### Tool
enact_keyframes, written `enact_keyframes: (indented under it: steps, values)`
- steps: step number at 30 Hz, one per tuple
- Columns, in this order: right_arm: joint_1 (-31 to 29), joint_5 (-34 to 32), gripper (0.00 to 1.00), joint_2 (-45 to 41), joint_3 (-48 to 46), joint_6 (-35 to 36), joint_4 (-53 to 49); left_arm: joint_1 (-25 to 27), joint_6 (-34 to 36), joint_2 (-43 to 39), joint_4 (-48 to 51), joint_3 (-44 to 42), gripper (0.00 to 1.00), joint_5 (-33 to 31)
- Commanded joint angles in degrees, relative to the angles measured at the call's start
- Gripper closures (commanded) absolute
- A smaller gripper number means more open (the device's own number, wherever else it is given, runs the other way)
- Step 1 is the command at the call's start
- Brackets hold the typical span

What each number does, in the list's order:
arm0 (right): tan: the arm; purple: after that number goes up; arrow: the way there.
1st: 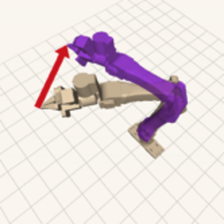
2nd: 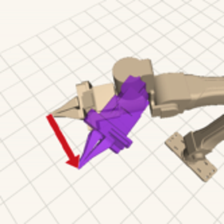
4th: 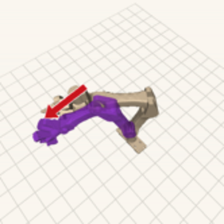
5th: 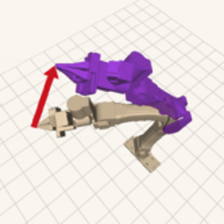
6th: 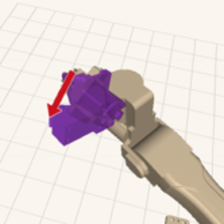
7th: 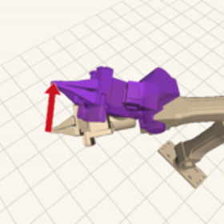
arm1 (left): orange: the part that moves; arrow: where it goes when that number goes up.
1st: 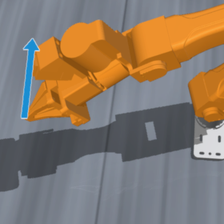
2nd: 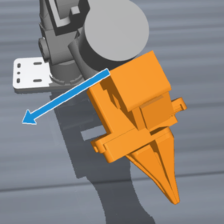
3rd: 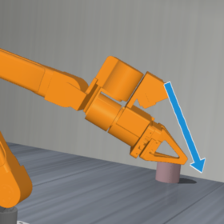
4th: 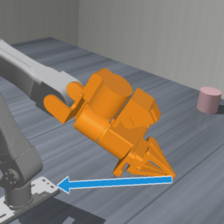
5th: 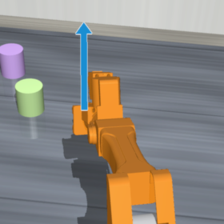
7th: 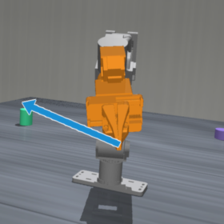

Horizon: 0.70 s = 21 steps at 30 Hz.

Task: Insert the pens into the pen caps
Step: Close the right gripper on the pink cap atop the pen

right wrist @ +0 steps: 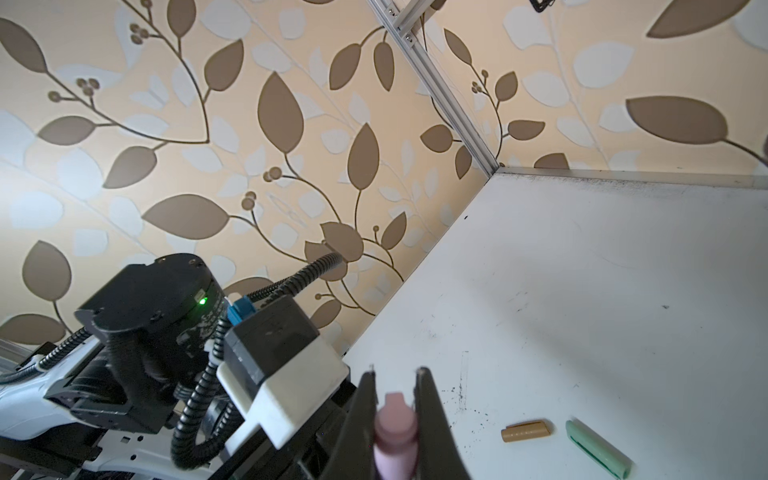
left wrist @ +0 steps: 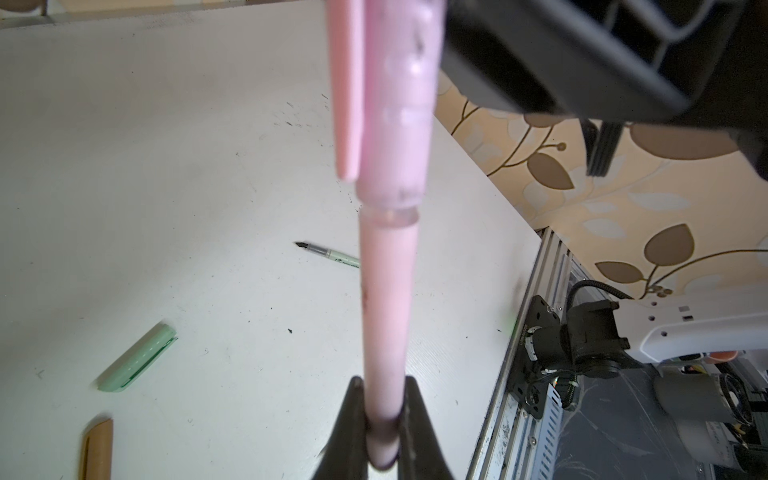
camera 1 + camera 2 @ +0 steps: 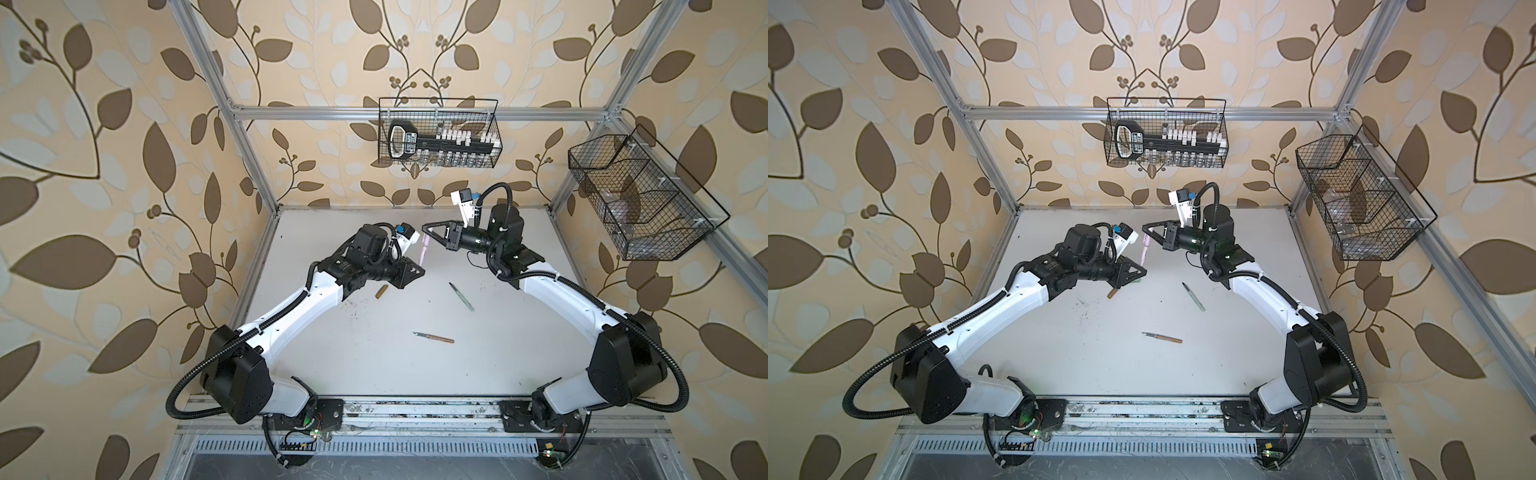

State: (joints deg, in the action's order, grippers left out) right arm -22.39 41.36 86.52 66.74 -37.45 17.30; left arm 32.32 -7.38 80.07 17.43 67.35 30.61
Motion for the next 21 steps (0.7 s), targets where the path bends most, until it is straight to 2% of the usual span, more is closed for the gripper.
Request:
enact_keyframes:
  steps: [1, 3, 5, 11, 21]
  values:
    - [-0.81, 0.30, 1.00, 0.26, 0.69, 2.19, -2.31, 0.30, 0.26, -0.46, -2.95, 2.77, 1.00, -3.94]
    - [-1.20, -0.28, 1.00, -0.10, -0.19, 2.99, -3.17, 0.25, -0.79, -0.61, -4.95, 3.31, 1.00, -7.92]
    - [-1.47, -0.86, 1.00, -0.45, -1.37, 3.68, -3.89, 0.07, -0.84, -0.69, -7.69, 4.06, 1.00, -9.33]
    - [-1.90, -2.42, 1.00, -1.49, -5.61, 3.28, -4.32, -1.13, 0.39, -0.38, -17.69, 5.53, 1.00, -7.18]
    - [-4.08, -3.81, 1.00, -2.08, -11.51, 3.02, -6.03, -4.24, 2.48, 1.93, -18.47, 14.28, 1.00, -2.46]
